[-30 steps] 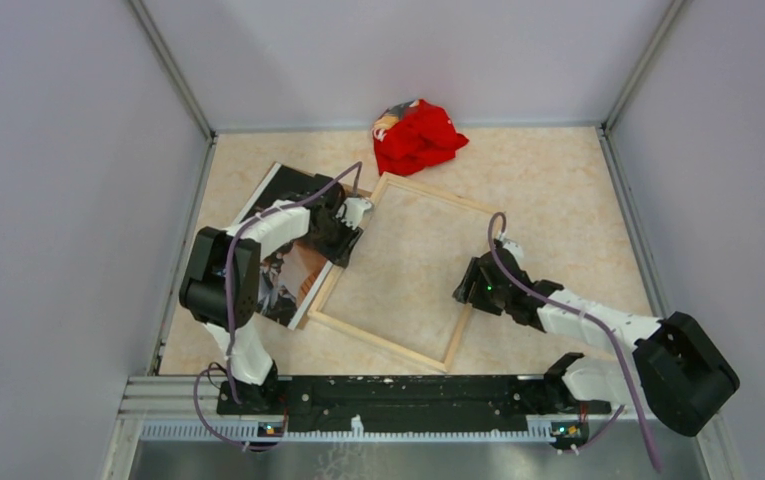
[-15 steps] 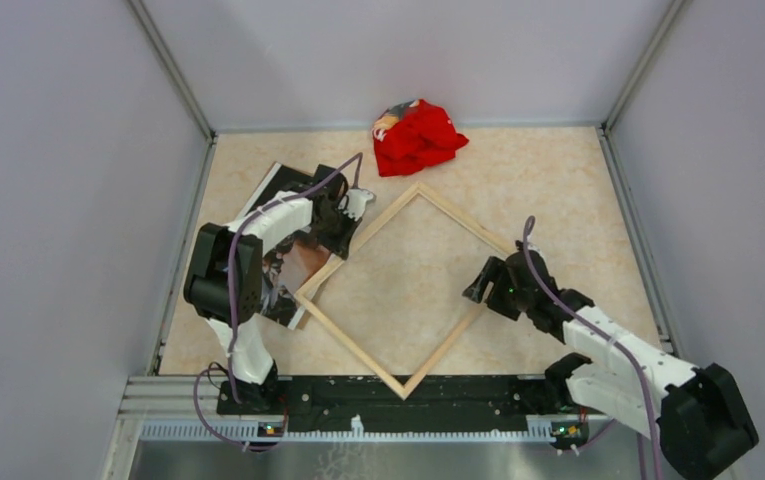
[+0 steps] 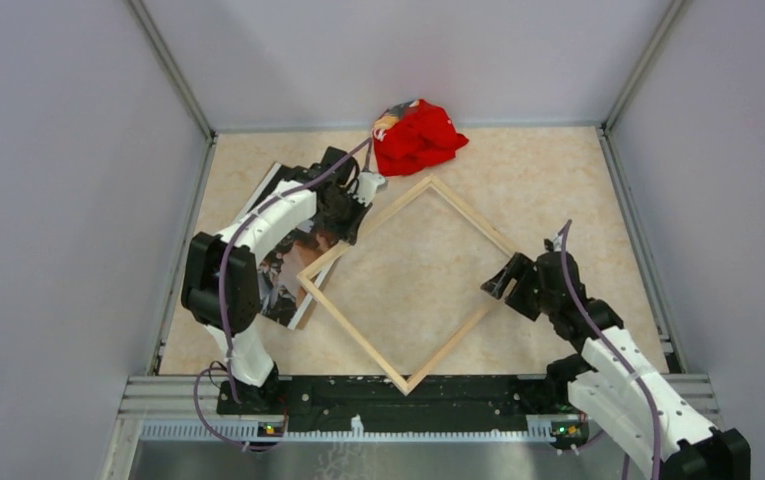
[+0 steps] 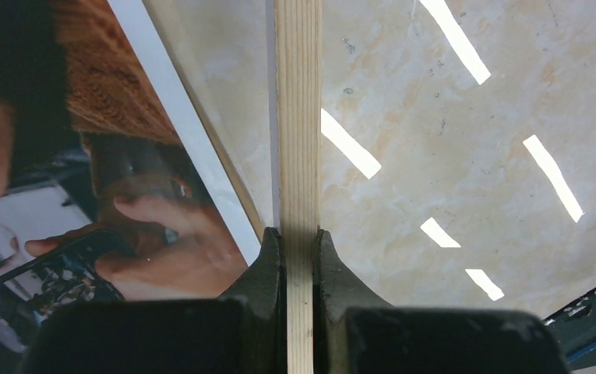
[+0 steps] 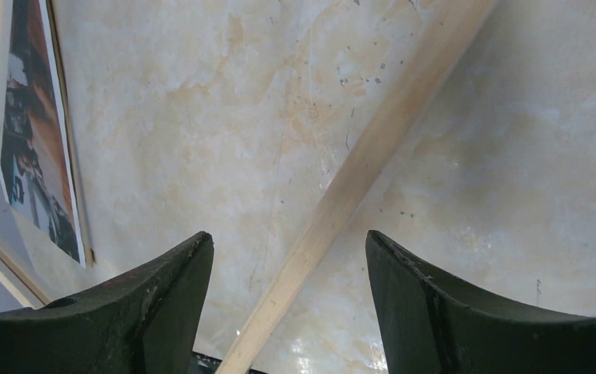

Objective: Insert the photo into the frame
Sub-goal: Move the photo frame to the center of the board.

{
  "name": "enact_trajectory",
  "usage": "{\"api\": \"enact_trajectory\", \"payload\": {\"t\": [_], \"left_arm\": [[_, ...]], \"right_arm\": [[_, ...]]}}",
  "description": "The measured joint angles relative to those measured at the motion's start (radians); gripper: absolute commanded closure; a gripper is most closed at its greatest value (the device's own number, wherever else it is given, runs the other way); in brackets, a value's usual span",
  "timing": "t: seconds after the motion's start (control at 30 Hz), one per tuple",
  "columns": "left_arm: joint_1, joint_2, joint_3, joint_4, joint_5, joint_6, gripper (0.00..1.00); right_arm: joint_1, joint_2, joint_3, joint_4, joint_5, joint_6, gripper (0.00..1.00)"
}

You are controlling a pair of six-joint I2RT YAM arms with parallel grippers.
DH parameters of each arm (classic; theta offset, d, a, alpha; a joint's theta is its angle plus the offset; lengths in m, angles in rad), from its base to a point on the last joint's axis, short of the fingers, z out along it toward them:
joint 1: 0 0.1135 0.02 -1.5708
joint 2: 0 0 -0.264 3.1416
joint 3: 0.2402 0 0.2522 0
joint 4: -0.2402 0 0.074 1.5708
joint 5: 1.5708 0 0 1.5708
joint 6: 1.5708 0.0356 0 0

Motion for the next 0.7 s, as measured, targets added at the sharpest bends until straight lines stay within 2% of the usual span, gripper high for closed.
{"api": "enact_trajectory", "payload": {"t": [0.17, 0.37, 0.5, 0.7], "left_arm": [[0.000, 0.002, 0.087, -0.030, -0.004, -0.012, 1.00], [-0.025, 0.012, 0.185, -0.027, 0.006, -0.072, 1.00], [-0.052, 0.035, 0.179, 0.000, 0.042, -0.157, 1.00], [-0.092, 0.081, 0.086, 0.078, 0.028, -0.267, 1.00]], "right_arm": [[-0.021, -0.072, 0.000, -0.068, 0.003, 0.007, 0.28], [-0.040, -0.061, 0.021, -0.122, 0.006, 0.004, 0.28], [-0.064, -0.006, 0.110, -0.165, 0.033, -0.035, 0.27], [-0.080, 0.051, 0.315, -0.223, 0.133, -0.113, 0.25]]}}
